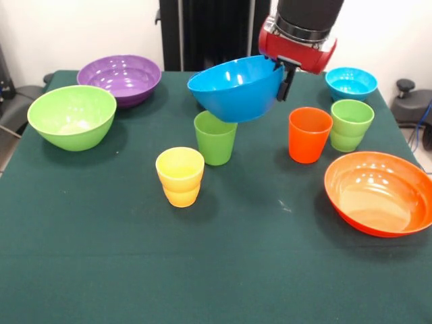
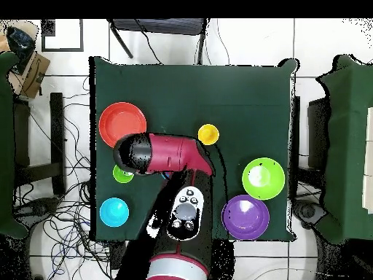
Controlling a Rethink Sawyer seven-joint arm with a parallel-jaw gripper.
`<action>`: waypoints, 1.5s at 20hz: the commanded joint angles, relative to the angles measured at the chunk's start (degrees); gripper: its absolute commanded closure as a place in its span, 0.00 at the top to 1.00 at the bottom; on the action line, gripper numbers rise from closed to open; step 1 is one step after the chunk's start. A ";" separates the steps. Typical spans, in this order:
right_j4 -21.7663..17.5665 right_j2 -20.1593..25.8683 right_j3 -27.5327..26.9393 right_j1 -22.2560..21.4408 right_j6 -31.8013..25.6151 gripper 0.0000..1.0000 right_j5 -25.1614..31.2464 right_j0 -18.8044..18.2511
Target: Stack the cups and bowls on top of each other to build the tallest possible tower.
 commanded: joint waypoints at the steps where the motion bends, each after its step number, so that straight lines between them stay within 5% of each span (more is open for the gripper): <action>1: -5.58 4.15 -13.31 4.16 -4.93 0.00 9.34 -0.24; 9: -8.77 2.55 -18.95 9.14 -3.08 0.00 8.12 -1.04; 24: -12.27 -4.95 -10.96 5.69 0.59 0.00 3.45 -2.36; 30: -13.37 -6.59 -10.28 6.26 4.34 0.00 -0.59 0.96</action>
